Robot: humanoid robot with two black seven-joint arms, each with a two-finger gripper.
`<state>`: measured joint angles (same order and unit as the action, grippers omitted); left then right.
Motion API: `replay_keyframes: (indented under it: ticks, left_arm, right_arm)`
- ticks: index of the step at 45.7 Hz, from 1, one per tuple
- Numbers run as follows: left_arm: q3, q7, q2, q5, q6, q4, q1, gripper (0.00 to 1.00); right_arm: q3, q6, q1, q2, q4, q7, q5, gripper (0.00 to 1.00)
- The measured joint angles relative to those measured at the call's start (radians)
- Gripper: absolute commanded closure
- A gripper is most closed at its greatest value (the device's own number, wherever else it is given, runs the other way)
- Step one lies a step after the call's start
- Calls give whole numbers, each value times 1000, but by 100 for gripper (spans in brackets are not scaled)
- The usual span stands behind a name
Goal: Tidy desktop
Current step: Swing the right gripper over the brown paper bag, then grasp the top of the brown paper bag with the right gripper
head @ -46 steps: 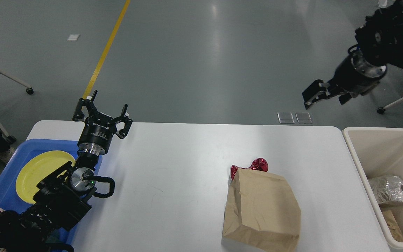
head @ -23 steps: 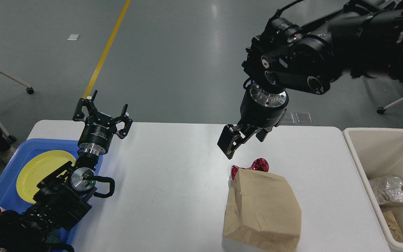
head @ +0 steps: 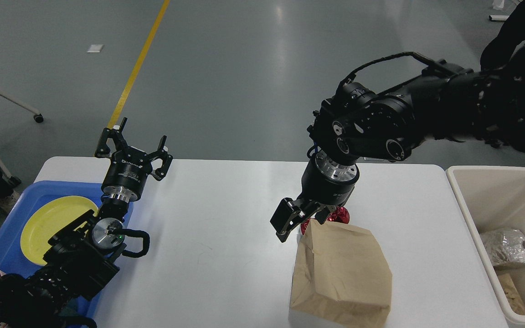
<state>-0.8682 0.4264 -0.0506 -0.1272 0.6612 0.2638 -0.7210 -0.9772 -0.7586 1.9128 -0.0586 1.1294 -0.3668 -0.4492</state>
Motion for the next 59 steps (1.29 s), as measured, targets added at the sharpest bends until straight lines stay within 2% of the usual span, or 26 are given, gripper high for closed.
replay_keyframes:
  ticks: [26, 42, 59]
  left_arm:
    - [0, 0, 0, 0, 0, 0, 0, 3]
    - [0, 0, 0, 0, 0, 0, 0, 4]
    - [0, 0, 0, 0, 0, 0, 0, 4]
  right_arm:
    - [-208, 113, -51, 10, 1, 3, 491, 6]
    - [-262, 191, -190, 4, -12, 3, 509, 5]
    - [-274, 224, -357, -16, -152, 3, 494, 5]
